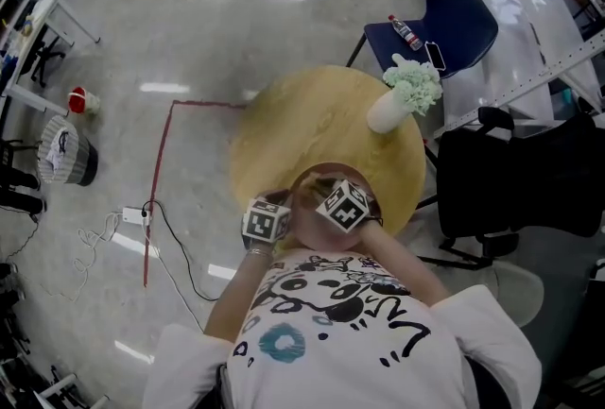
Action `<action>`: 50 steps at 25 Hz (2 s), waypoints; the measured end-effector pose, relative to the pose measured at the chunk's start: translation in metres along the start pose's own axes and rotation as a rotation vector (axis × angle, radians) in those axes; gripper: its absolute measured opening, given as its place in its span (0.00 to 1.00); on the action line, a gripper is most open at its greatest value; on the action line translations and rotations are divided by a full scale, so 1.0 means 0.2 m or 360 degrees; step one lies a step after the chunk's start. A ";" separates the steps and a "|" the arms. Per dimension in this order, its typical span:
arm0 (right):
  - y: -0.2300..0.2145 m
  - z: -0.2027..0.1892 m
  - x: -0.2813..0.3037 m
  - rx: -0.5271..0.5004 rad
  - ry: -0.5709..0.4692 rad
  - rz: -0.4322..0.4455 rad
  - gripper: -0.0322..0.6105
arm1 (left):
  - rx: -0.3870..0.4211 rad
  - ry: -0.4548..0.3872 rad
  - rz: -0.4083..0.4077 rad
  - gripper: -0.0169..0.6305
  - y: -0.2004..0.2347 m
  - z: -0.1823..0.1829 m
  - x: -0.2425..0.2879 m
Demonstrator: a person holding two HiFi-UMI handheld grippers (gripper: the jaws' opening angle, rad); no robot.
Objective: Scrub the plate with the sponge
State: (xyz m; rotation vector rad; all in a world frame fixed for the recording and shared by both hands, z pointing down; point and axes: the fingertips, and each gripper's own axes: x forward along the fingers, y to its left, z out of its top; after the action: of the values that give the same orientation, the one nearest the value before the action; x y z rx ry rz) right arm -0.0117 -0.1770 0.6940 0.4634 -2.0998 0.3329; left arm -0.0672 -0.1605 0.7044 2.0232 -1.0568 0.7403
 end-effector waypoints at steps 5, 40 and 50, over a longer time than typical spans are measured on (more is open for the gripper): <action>0.01 0.00 -0.01 -0.0025 -0.0012 -0.0015 0.18 | 0.0034 0.0016 0.0008 0.09 -0.01 0.01 -0.01; -0.16 -0.41 -0.29 0.0055 0.0334 -0.0139 0.17 | 0.0012 0.0002 -0.0029 0.08 -0.01 0.05 0.02; 0.16 -0.52 -0.34 0.0101 0.0393 0.0064 0.16 | 0.0025 -0.0007 -0.0027 0.07 -0.02 0.07 0.05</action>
State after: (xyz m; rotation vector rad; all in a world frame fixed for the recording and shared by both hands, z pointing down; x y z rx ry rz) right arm 0.0851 -0.0930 0.6901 0.3963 -1.8643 0.4580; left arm -0.0574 -0.1745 0.7037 2.0458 -1.0377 0.7379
